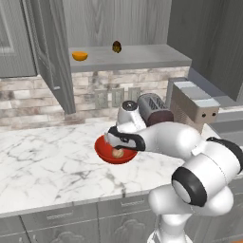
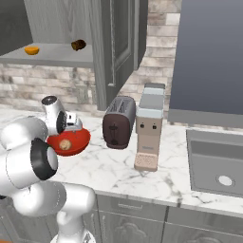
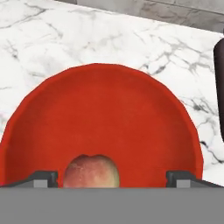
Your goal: Open the cabinet. Pick the orange and peach from the cabinet and place them into the bowl. Then close the cabinet.
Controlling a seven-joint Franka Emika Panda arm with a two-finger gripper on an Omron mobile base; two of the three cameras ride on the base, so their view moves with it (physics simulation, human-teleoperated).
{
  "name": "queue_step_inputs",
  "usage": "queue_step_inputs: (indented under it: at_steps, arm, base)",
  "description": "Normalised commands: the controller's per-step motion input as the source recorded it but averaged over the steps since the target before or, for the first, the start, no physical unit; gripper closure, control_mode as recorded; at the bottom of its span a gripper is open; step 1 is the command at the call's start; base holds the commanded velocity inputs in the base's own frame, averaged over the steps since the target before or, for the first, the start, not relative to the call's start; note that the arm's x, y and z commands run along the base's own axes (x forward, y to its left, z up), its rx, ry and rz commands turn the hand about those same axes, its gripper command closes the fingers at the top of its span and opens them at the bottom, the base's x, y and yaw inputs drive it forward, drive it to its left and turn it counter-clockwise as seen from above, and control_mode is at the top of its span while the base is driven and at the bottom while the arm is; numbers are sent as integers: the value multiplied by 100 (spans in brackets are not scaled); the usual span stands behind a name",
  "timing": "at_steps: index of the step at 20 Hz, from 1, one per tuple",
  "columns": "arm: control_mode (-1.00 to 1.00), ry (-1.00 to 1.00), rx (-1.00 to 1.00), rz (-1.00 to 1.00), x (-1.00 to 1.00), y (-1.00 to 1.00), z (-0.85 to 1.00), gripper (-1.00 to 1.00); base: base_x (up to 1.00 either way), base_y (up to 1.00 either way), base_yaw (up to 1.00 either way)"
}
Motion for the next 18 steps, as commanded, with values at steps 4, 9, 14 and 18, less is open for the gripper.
queue_step_inputs:
  at_steps: [4,9,14,18]
  arm:
    - [-100,-3,0,-10,-14,0,80,-100]
    - [-100,0,0,-10,-14,0,81,-100]
    - [-100,-6,0,-6,-32,0,71,-100]
    - [-100,-12,0,-1,-40,-3,64,-100]
  base:
    - [0,0,0]
    - [0,0,0]
    - [0,0,0]
    - [0,0,0]
